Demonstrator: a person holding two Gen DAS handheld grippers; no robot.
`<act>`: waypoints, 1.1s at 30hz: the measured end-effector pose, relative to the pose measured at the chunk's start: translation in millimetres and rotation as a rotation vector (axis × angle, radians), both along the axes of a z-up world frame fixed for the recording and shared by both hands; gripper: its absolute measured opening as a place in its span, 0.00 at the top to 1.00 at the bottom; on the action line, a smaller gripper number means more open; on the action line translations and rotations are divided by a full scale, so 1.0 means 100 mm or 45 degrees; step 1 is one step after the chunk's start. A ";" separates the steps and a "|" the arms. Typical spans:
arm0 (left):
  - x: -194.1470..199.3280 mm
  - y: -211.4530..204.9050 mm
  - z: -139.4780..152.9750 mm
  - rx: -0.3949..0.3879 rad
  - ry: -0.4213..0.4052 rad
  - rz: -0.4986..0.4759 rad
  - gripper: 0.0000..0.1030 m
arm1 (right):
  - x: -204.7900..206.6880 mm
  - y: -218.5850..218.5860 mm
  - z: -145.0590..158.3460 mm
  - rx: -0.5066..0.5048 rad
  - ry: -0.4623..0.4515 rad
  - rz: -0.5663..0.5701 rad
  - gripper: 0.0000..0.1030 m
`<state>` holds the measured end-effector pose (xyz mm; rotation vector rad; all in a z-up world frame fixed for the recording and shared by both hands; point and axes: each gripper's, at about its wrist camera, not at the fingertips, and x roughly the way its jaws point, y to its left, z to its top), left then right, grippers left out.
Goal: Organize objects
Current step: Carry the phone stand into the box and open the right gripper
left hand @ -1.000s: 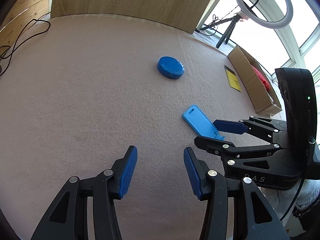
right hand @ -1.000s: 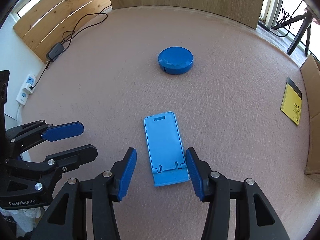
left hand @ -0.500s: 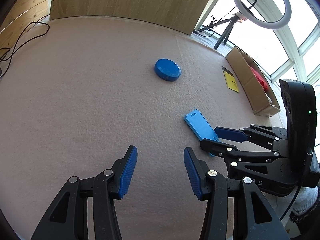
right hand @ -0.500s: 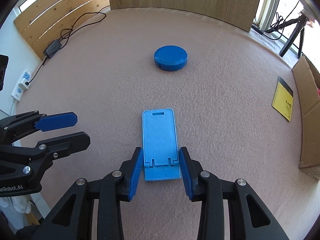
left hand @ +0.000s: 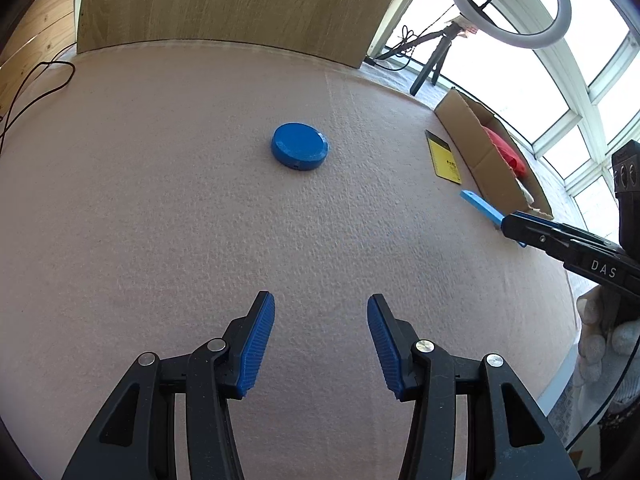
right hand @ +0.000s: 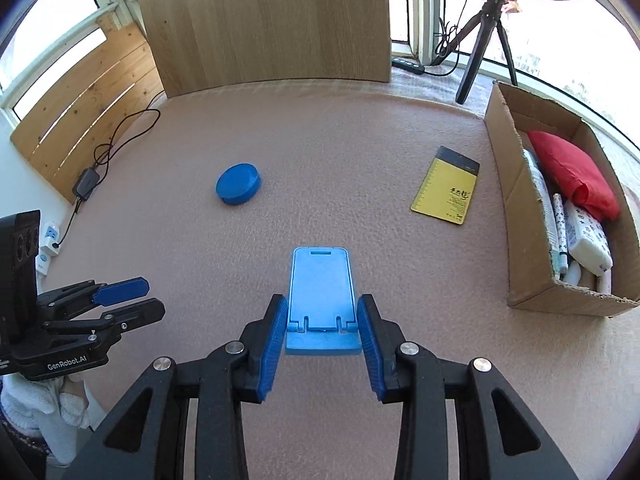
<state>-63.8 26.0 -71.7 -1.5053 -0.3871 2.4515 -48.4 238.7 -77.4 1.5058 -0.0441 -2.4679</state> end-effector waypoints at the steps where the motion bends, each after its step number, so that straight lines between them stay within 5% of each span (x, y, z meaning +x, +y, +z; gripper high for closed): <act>1: -0.01 0.02 0.00 0.000 0.002 -0.003 0.50 | -0.02 0.13 0.06 -0.003 0.015 -0.031 0.68; 17: -0.15 0.31 0.00 -0.002 0.002 -0.041 0.50 | -0.36 1.60 0.39 0.088 0.141 -0.416 0.68; 30: -0.24 0.31 -0.02 -0.004 -0.007 -0.040 0.50 | -0.54 1.76 0.24 0.113 0.118 -0.469 0.68; 33: -0.24 0.30 -0.03 -0.005 -0.008 -0.041 0.50 | -0.54 1.74 0.26 0.120 0.125 -0.469 0.48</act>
